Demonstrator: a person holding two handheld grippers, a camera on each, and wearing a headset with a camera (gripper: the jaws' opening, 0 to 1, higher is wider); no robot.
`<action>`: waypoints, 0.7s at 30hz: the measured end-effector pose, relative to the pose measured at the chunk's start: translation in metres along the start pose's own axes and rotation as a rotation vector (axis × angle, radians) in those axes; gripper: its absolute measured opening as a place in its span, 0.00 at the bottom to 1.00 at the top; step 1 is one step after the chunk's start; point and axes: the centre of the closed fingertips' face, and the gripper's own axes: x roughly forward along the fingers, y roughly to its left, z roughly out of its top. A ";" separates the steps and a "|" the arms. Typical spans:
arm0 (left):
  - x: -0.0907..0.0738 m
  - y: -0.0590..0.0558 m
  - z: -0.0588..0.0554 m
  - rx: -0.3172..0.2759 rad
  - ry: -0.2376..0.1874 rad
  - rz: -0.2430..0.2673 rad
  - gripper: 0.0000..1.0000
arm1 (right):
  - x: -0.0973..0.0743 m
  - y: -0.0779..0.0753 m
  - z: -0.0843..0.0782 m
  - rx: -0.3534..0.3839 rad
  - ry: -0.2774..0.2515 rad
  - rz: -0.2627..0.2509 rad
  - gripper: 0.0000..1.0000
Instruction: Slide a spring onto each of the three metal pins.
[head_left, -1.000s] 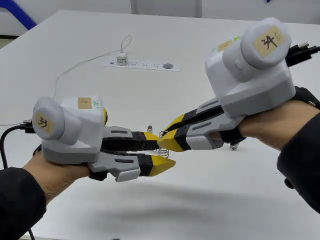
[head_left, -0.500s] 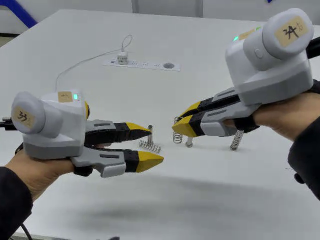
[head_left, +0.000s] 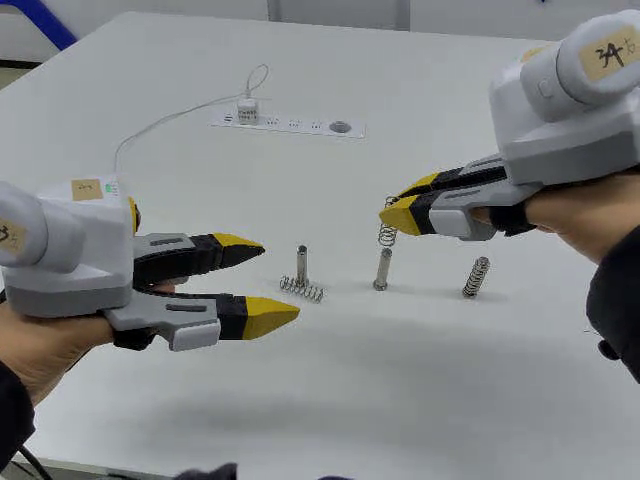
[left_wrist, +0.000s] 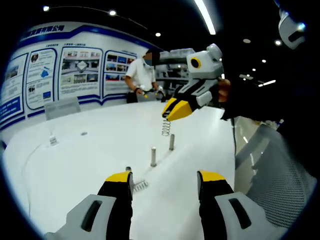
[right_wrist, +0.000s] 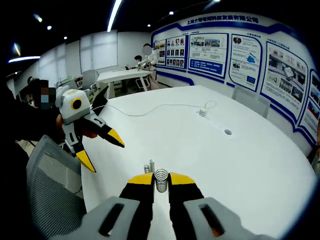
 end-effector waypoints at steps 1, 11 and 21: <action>-0.001 0.001 0.000 -0.001 0.000 0.004 0.54 | 0.001 -0.002 0.000 0.003 -0.001 -0.005 0.12; -0.005 0.003 -0.005 -0.027 -0.003 0.032 0.61 | 0.020 -0.021 -0.017 0.028 0.020 -0.058 0.12; 0.000 -0.003 -0.004 -0.037 -0.008 0.026 0.64 | 0.032 -0.026 -0.031 0.062 0.033 -0.056 0.12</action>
